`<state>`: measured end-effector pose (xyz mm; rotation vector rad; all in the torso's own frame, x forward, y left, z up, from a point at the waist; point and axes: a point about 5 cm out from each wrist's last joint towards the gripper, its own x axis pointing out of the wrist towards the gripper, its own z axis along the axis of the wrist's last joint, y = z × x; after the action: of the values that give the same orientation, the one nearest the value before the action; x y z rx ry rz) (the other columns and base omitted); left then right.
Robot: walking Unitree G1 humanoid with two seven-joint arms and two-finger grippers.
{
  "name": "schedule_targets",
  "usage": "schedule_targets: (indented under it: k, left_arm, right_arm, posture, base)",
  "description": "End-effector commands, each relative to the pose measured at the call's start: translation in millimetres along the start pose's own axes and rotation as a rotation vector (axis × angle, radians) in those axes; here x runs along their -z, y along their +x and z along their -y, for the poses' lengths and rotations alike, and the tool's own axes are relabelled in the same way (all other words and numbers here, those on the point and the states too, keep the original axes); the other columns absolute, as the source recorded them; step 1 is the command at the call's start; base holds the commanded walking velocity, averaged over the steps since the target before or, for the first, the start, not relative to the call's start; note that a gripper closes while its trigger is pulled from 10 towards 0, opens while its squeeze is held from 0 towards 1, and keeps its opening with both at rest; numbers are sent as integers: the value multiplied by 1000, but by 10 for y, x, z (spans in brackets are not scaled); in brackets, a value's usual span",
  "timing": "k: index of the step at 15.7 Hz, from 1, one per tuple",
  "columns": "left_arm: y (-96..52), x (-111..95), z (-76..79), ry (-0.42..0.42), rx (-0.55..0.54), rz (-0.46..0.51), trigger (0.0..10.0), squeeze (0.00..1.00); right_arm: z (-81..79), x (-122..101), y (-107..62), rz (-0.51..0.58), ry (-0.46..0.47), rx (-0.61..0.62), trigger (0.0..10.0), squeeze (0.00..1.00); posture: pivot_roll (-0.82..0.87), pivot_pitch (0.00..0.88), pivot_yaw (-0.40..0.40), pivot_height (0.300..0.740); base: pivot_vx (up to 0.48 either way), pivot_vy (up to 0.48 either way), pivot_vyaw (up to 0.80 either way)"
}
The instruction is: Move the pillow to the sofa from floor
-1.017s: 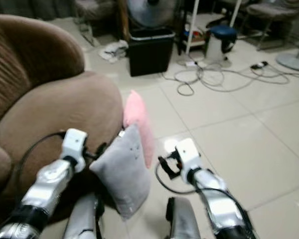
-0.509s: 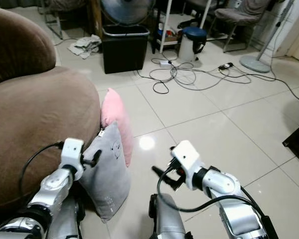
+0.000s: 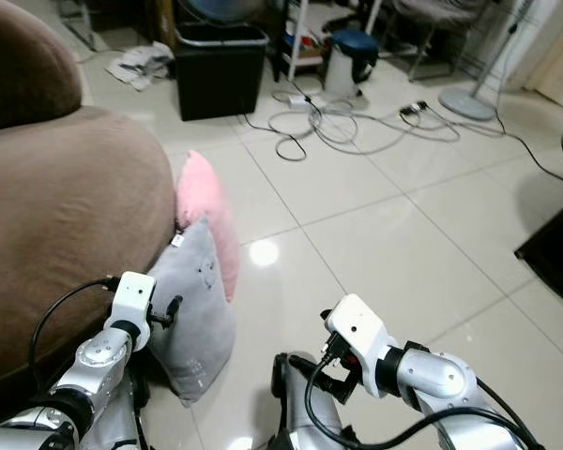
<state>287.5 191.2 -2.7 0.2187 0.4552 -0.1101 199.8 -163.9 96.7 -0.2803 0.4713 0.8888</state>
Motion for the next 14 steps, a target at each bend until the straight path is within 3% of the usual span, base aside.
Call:
schedule_targets:
  k: [1,4,8,14]
  left_arm:
    - [9,-1,17,16,-9,-8,10000,1000]
    - [14,-12,-35,53,-60,-12,10000,1000]
    - [21,-110,-214,62,-175,26,10000,1000]
    - [-56,89,-358,104,-221,-84,10000,1000]
  right_arm:
    - [-13,-6,-86,-23,-4,-14,10000,0]
    - [-88,62,-197,-96,-64,-88,10000,0]
    - [-118,-28,-288,-102,-81,-88,10000,0]
    - [-179,-28,-361,-117,-89,-94,10000,0]
  posture:
    - [-288,105,-144,553]
    - [-306,117,-150,553]
    - [-335,162,-149,553]
    - [-345,169,-146,553]
  base:
    - [0,0,0]
    - [0,0,0]
    - [0,0,0]
    - [0,0,0]
